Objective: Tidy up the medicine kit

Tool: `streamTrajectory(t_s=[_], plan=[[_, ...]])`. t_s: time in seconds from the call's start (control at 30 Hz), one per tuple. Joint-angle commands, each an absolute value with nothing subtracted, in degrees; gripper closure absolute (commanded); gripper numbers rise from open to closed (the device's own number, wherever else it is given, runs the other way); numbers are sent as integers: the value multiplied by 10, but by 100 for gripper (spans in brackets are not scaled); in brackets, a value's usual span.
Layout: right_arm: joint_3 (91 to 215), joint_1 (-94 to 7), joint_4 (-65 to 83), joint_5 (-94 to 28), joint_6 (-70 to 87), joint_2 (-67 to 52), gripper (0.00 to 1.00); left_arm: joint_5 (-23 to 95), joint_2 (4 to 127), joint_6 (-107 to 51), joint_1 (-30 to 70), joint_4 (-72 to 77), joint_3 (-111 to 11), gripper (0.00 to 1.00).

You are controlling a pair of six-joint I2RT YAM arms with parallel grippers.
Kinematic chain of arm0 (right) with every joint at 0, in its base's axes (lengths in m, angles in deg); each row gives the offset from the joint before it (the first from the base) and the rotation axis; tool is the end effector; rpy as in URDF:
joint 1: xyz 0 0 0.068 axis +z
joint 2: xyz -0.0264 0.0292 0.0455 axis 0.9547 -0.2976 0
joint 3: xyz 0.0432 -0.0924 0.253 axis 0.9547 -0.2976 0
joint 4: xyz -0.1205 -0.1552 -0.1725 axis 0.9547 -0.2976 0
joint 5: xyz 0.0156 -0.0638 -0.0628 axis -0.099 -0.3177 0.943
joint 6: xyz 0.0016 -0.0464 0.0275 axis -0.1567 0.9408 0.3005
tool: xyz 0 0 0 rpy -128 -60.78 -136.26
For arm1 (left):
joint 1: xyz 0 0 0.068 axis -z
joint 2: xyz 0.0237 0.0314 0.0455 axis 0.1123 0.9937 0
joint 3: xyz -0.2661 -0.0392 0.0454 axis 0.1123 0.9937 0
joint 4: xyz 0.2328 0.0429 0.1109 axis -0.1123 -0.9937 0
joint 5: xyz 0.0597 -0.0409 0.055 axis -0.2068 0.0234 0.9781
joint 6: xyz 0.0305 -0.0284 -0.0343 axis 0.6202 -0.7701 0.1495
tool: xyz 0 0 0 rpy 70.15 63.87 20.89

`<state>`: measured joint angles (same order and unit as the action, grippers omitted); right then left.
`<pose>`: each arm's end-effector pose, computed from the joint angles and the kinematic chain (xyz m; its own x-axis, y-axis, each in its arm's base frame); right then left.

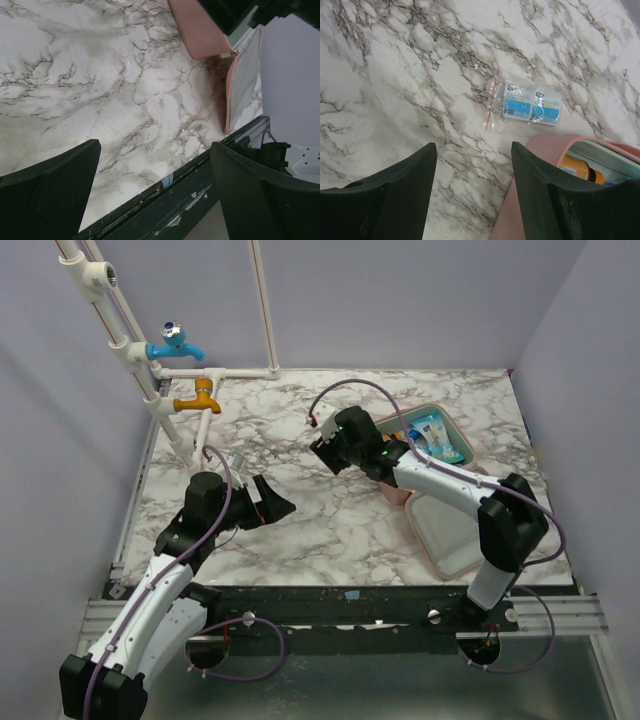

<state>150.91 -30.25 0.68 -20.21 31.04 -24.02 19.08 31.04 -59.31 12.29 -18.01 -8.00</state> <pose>0.2932 0.2638 0.2720 -0.2182 -0.5686 -0.7932 -0.7020 0.6560 -0.2771 0.1518 -0.0675 0.2483 -0.7732 -0.3900 -0.5001 0.1558 0.6476 -0.7459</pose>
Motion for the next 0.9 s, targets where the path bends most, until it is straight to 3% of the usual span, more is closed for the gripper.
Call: streamTrajectory(t_s=[0.0,0.5,0.87], plan=[[1552,-273,2,-115,303,-311,36,208,289,-594,120,-203,-81,5],[1578,-258,125,45,231,-457,34,201,251,-595,120,-221,-61,5],[1650,-258,129,105,232,-558,32,208,259,-575,119,-224,-60,5]])
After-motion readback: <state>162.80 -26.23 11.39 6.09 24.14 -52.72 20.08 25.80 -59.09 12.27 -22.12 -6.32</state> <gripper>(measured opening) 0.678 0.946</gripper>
